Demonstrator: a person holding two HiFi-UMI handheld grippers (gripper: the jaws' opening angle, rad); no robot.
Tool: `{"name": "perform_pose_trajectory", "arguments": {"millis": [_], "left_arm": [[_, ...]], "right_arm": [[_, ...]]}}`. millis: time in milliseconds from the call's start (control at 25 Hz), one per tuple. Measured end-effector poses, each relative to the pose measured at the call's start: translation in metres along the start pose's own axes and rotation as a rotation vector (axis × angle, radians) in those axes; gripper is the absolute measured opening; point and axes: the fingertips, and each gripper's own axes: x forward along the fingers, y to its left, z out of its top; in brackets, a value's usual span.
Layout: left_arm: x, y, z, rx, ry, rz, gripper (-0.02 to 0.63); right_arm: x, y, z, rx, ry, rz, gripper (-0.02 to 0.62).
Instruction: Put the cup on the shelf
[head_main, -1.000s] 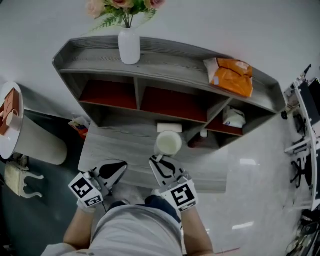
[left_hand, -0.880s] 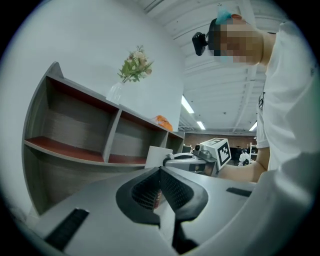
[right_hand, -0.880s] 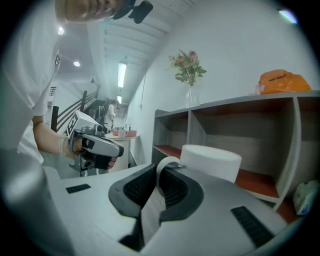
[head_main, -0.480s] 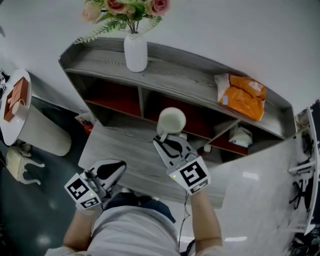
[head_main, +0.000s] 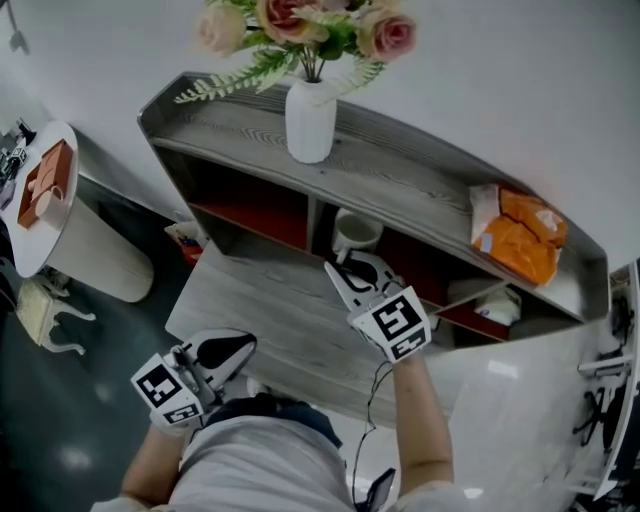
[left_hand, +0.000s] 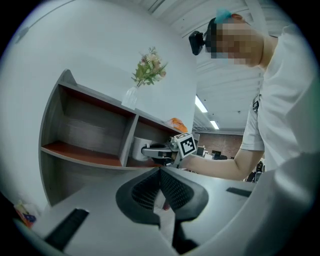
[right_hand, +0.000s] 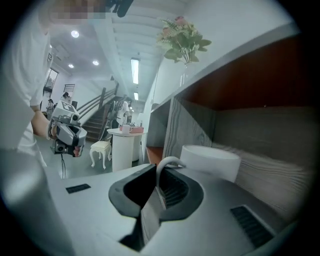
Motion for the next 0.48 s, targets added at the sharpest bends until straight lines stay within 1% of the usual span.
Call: {"name": "perform_pose_trajectory", "arguments": {"millis": [200, 360, 480], "left_arm": [[-0.008, 0.010, -0.006, -0.014, 0.002, 0.042, 0.017], [-0.014, 0.016, -0.008, -0.036, -0.004, 0.059, 0.017], [-0.015, 0.020, -0.009, -0.035, -0.006, 0.071, 0.017]], "right_arm": [[0.016, -0.011, -0.009, 0.003, 0.017, 0.024, 0.035], [0.024, -0.016, -0.017, 0.001, 0.030, 0.031, 0.035], [0.028, -0.019, -0.019, -0.002, 0.022, 0.040, 0.035]]}}
